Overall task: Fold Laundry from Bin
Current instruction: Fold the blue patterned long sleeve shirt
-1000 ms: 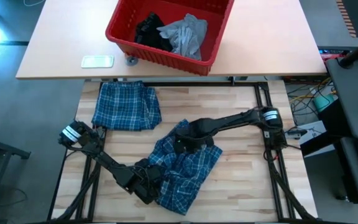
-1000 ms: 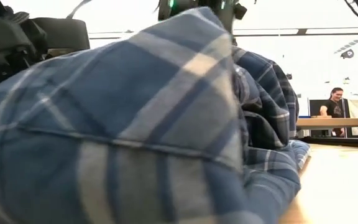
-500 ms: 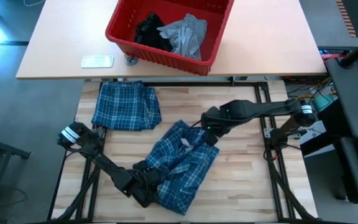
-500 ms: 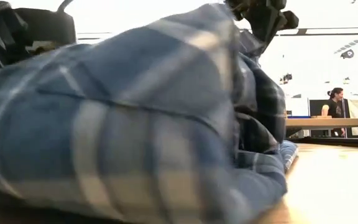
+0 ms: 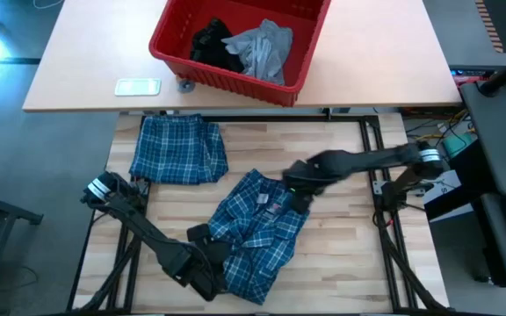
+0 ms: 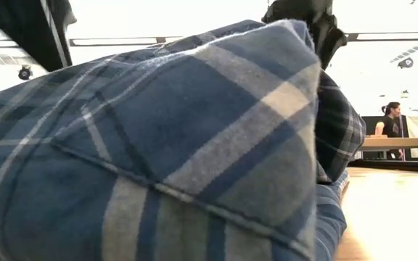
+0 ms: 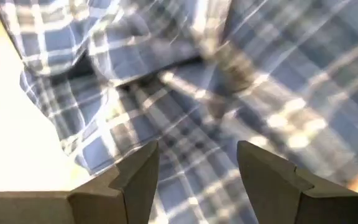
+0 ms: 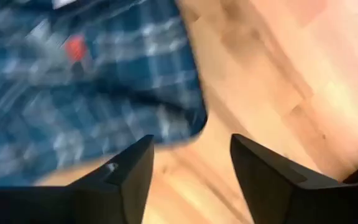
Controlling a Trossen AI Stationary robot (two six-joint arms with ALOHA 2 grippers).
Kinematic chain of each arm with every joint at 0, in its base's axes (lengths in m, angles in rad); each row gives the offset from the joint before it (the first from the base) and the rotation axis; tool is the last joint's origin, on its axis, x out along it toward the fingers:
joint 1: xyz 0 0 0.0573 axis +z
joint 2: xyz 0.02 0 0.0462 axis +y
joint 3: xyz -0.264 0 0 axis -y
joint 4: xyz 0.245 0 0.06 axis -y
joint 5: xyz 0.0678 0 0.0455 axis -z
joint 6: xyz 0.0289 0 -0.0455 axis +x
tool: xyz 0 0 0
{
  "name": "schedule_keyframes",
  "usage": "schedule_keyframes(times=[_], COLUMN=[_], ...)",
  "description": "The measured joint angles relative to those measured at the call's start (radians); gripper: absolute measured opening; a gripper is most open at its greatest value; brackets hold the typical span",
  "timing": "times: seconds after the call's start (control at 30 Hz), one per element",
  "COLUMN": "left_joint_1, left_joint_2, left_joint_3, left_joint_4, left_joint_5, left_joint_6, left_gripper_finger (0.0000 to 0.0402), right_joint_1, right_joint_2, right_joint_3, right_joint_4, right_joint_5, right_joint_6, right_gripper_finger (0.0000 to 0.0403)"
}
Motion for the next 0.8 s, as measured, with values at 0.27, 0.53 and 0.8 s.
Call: schedule_keyframes(times=[0.27,0.53,0.8], left_joint_1=[-0.033,0.002,0.004], left_joint_2=[0.049,0.251,0.289], left_joint_3=[0.078,0.088,0.114], left_joint_4=[0.359,0.599,0.23], left_joint_5=[-0.017,0.042,0.265], left_joint_6=[0.052,-0.051,-0.107], left_gripper_finger=[0.0201,0.0201,0.02], right_joint_1=[0.205,0.386,0.277], right_joint_2=[-0.247,-0.279,-0.102], right_joint_3=[-0.288,-0.681,-0.759], right_joint_4=[0.203,0.794,1.18], right_joint_5=[-0.101,0.038,0.08], right_joint_6=[0.109,-0.202,-0.502], right_gripper_finger=[0.0232,0.0213,0.021])
